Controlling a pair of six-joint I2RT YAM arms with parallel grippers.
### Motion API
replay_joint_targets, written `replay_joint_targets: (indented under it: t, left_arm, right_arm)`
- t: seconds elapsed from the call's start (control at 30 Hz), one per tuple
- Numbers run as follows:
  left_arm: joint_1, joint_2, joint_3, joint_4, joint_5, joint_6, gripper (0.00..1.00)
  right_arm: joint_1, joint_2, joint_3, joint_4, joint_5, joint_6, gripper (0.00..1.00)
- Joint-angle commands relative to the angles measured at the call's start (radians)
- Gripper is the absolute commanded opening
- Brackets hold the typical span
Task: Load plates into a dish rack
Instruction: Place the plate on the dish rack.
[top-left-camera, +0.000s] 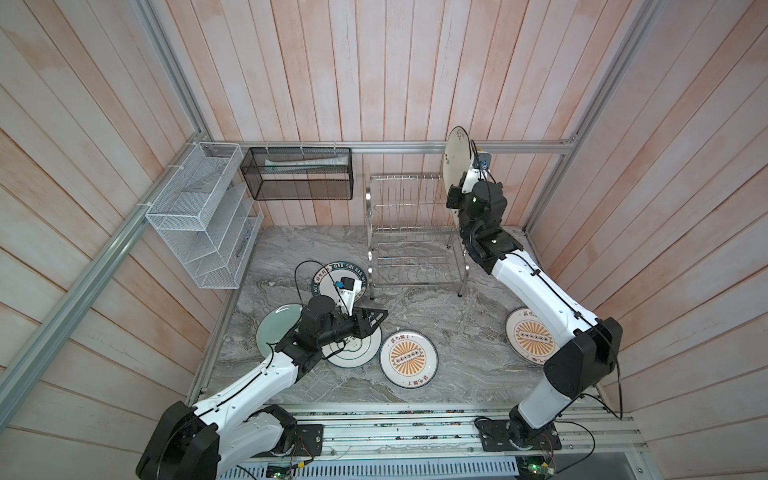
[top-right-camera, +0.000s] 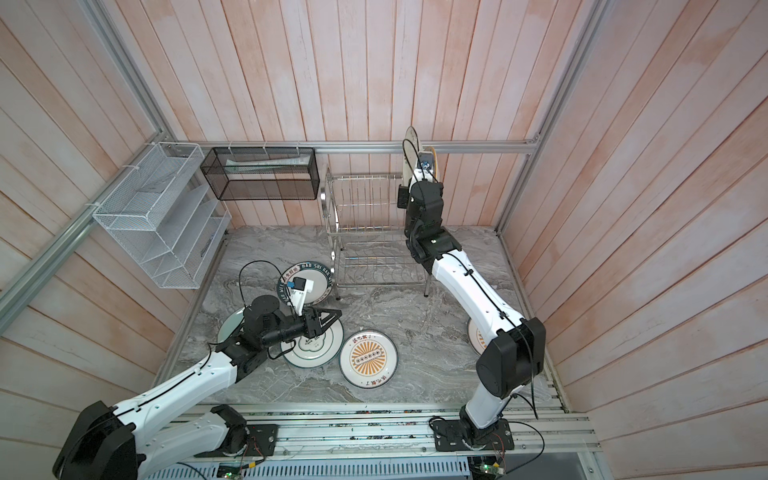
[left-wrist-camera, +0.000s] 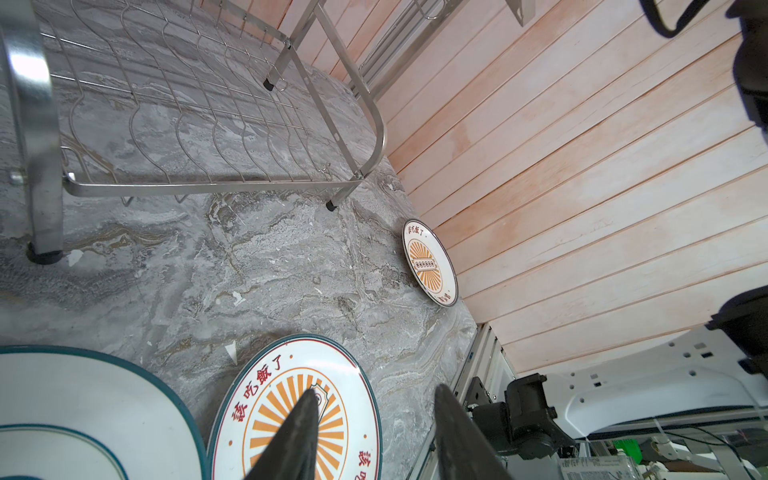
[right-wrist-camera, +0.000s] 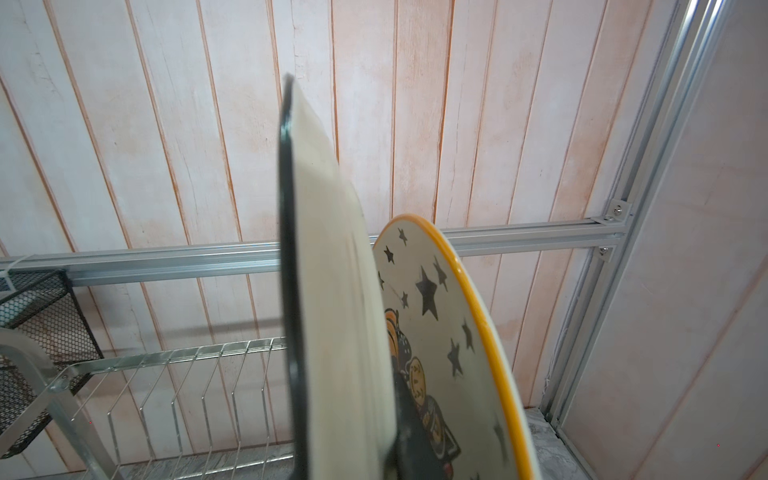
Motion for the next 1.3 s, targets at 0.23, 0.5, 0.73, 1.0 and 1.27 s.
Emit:
replay_joint_targets:
  t: [0.23,0.5,0.73,1.0,1.27]
  left_arm:
    - [-0.004,-0.019,0.001,-0.012,-0.011,0.019,0.47]
    - [-0.003,-0.038,-0.011,-0.02,-0.015,0.021,0.47]
    - [-0.004,-0.04,-0.01,-0.022,-0.014,0.022,0.46]
    - [-0.004,-0.039,-0.007,-0.022,-0.015,0.024,0.46]
    - [-0.004,-0.039,-0.007,-0.021,-0.013,0.024,0.47]
  right_arm:
    - [0.025,0.006,0.049,0.075,0.077,-0.002,0.0]
    - [0.029,0.009,0.015,0.068,0.087,-0.011,0.0]
    - [0.033,0.004,-0.018,0.066,0.088,-0.008,0.0]
    - [0.038,-0.016,-0.054,0.068,0.091,-0.009,0.0]
    - [0.043,-0.031,-0.086,0.073,0.102,-0.014,0.0]
